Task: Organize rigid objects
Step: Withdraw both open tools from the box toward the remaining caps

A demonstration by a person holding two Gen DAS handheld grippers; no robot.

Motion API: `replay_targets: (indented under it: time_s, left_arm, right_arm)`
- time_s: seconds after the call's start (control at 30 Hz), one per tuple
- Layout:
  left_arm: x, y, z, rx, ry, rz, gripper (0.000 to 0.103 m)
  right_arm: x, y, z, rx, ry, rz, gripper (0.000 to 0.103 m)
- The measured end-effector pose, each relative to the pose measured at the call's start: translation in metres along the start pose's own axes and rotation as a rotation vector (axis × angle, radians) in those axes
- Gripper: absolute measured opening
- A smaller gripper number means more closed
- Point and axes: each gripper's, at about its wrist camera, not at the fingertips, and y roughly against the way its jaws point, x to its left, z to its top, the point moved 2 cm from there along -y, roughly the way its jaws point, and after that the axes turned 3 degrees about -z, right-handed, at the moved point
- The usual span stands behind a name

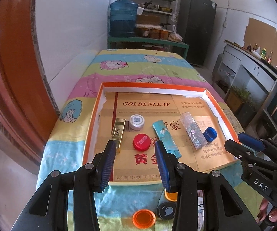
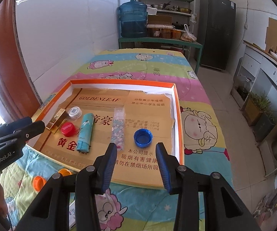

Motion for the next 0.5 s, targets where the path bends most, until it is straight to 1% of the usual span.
replay_targets:
  time_s: [0.5]
  left_arm:
    - [0.011, 0.029, -0.015, -0.023, 0.020, -0.023, 0.043]
  right_arm:
    - [0.012, 0.025, -0.011, -0.012, 0.012, -0.008, 0.042]
